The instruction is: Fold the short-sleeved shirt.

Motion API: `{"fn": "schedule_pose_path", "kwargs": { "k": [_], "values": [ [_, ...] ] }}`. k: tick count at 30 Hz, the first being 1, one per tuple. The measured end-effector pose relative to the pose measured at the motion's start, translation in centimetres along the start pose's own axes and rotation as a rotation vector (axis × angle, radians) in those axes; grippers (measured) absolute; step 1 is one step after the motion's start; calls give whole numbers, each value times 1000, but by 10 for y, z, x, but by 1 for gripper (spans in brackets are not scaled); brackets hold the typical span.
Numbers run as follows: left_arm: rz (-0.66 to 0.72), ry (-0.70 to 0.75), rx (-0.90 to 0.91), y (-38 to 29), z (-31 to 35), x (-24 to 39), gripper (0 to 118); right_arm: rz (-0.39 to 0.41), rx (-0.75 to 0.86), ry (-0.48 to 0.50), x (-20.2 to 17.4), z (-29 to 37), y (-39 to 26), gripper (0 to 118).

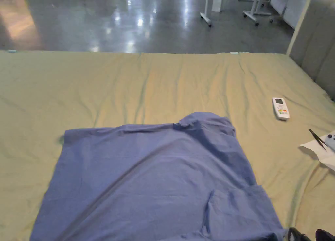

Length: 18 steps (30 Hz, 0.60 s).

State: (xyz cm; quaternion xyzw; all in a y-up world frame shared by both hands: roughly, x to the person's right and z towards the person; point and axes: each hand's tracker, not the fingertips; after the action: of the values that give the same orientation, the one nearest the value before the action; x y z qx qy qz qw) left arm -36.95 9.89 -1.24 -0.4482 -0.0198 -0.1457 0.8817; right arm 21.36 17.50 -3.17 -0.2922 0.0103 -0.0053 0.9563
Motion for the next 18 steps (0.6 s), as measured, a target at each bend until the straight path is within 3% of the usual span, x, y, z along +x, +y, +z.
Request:
{"fn": "schedule_pose_path", "kwargs": {
  "k": [7,11,18],
  "values": [
    [11,10,-24,-1,-3,-10,8,-50,-108,50,21,-49,-22,53],
    [32,5,-32,0,-4,-11,8,-93,-139,170,16,-61,-25,53],
    [45,-5,-39,6,0,-5,8,-74,-196,153,14,-90,-25,53]
  ]
}}
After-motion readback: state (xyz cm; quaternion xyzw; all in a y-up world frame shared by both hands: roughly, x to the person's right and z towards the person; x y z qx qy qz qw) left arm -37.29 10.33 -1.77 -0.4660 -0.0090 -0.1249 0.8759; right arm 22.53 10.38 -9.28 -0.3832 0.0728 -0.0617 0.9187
